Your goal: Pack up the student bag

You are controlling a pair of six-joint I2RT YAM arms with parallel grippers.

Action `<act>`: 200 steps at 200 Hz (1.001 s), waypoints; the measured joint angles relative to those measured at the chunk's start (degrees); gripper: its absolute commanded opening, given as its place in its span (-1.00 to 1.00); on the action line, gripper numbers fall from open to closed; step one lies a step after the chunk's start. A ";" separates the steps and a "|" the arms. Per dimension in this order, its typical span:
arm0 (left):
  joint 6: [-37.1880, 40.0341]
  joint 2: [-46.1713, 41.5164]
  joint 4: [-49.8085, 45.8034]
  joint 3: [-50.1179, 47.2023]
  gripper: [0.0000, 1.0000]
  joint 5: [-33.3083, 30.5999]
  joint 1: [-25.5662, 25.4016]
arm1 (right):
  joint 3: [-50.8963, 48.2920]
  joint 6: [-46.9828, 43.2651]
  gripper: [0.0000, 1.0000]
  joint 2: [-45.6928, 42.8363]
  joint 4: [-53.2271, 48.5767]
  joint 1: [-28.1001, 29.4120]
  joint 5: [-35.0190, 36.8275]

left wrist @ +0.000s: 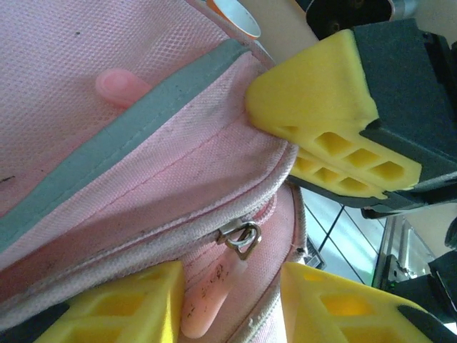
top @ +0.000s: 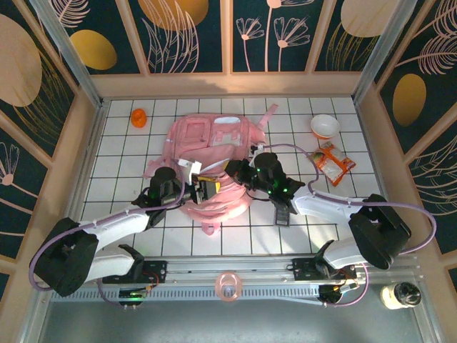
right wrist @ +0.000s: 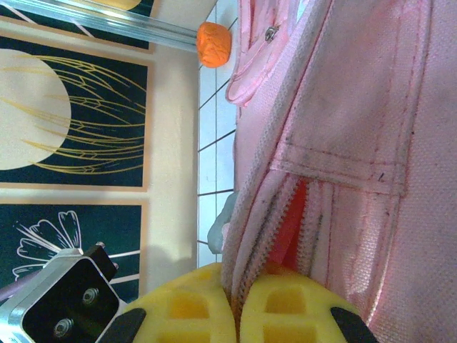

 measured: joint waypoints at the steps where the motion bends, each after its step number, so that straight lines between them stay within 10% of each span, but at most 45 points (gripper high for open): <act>1: 0.02 0.00 -0.07 0.04 -0.26 -0.13 0.00 | 0.00 0.00 -1.00 0.00 0.00 0.02 0.02; 52: 3.39 0.11 -7.10 2.99 -1.00 -7.78 -1.22 | 0.17 -0.26 -1.00 -0.02 -1.03 0.02 0.85; 159: 1.53 -11.69 -15.63 -1.62 -1.00 -15.32 1.75 | 1.57 -5.90 -1.00 -7.30 -13.31 -8.76 -9.77; 200: 1.68 -11.15 -14.38 -2.32 -1.00 -11.63 4.07 | 0.59 -3.48 -0.25 -7.02 -9.60 -6.67 -9.03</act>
